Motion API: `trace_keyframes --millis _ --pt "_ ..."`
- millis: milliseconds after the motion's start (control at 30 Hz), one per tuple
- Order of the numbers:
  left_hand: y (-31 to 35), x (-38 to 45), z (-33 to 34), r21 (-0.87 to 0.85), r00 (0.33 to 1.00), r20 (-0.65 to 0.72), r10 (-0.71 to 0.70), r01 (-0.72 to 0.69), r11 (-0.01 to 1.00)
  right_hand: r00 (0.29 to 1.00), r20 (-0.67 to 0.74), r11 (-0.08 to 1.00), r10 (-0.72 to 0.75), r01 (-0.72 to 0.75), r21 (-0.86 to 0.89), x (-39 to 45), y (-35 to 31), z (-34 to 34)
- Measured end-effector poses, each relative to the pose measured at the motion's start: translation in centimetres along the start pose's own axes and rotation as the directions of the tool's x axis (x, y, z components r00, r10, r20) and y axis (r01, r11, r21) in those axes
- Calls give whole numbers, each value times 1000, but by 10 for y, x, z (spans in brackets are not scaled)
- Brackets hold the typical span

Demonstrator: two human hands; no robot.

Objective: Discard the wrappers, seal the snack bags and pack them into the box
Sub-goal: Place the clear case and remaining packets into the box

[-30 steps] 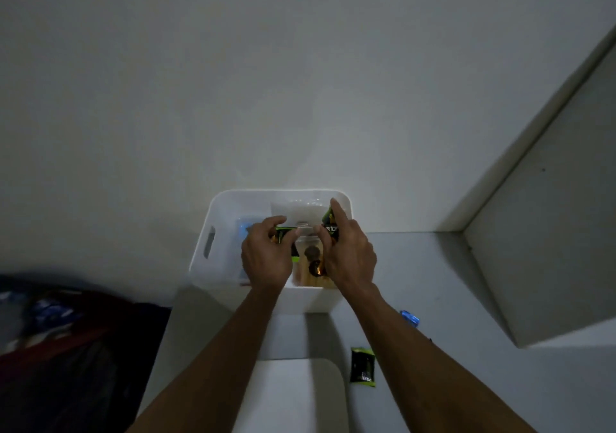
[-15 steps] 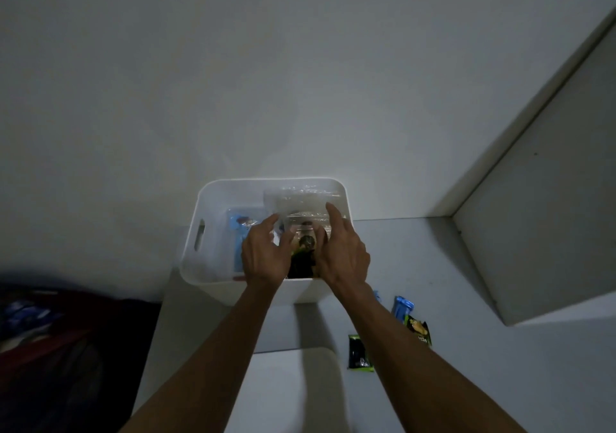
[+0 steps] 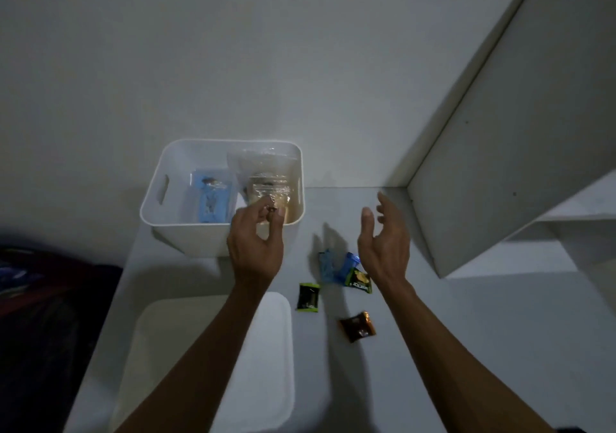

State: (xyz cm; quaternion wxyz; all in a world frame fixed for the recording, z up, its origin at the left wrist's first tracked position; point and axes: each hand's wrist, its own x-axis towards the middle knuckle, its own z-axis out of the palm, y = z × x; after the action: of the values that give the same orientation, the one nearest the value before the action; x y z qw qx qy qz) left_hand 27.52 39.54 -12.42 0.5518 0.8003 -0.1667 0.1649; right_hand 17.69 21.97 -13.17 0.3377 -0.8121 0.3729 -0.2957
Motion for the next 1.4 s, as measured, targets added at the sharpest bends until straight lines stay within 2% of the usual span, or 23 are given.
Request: trace_keyframes --millis 100,233,500,767,900,1000,1167,1300,1400 --pt "-4 -50 19 71 998 68 1 -6 997 996 57 997 65 -62 -53 -25 49 -22" --pt "-18 -105 40 226 965 231 -126 72 971 971 200 982 129 -98 -161 -71 95 -26" --pt "-75 -152 73 440 861 476 -178 -58 896 942 302 959 145 -58 -278 -143 133 19" --pt "-120 -140 119 413 775 630 -43 -288 864 947 273 913 169 -46 -404 -124 155 76" --pt "-126 -132 136 499 767 634 -94 -313 808 949 277 894 149 -10 -448 -91 164 86" --pt "-131 -121 144 522 769 630 -110 -315 792 932 356 882 67 112 -457 -63 168 87" --pt "-139 -114 149 520 818 567 -99 -262 813 881 472 835 20 245 -492 -34 174 92" --pt "-146 -120 150 473 872 489 -26 -239 848 908 418 829 -27 254 -499 -33 178 95" --pt "-144 -124 150 461 904 426 -35 -184 868 927 366 847 -83 260 -465 -34 182 97"
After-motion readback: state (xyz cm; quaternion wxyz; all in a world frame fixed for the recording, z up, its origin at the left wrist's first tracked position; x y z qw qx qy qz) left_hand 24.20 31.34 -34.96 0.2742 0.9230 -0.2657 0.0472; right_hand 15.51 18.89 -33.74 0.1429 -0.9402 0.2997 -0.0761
